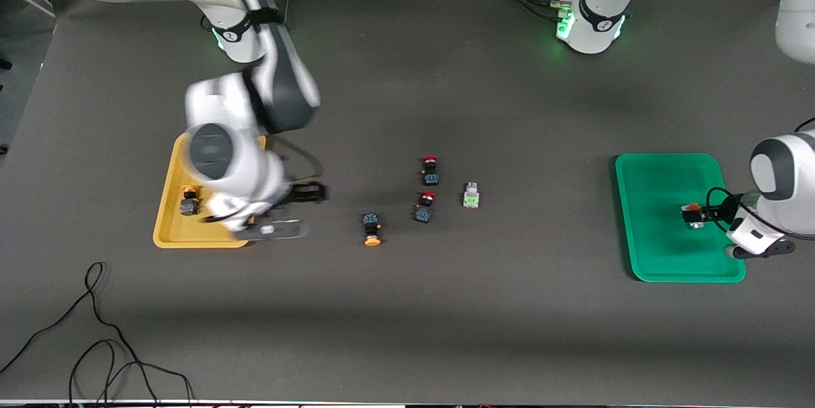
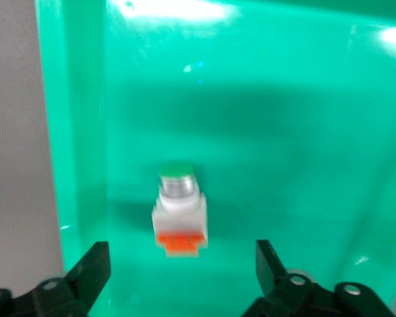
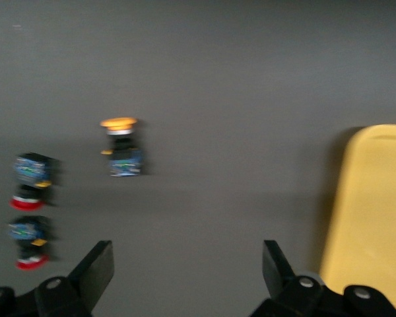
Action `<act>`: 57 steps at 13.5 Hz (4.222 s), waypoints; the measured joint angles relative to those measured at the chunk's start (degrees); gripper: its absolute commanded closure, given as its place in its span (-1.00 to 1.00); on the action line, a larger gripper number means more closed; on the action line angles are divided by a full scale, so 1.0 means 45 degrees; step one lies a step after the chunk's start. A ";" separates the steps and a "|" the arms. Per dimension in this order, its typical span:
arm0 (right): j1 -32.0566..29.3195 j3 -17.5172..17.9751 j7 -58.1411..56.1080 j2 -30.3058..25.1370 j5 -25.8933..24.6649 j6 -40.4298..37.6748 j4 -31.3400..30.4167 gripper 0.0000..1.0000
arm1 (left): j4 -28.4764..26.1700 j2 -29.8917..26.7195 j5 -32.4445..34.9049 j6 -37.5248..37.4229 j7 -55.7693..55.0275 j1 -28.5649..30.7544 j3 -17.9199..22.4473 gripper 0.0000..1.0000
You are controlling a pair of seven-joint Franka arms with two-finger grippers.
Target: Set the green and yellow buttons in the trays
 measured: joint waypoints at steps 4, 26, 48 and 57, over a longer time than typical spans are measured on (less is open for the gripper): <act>-0.0087 0.1213 0.1501 0.1538 0.0457 0.2466 0.0290 -0.99 | 0.1233 -0.2176 -0.0462 -0.4075 -0.0150 -0.0493 -0.1358 -0.84; -0.0864 0.1396 0.0690 0.1549 0.0749 0.2602 0.0282 0.60 | 0.2195 0.2104 -0.0757 0.0824 -0.8379 -0.6938 -0.3526 -0.95; -0.1005 -0.3558 -1.1797 0.0598 0.3771 0.4750 -0.8052 -0.99 | 0.0648 0.1673 0.0139 0.2658 -0.9882 -0.7574 -0.3508 1.00; -0.0781 -0.5207 -1.1204 0.0398 0.3368 0.0328 -0.4451 -0.99 | 0.4535 -0.1550 0.0210 -0.6315 -0.8246 -0.5260 -0.3119 1.00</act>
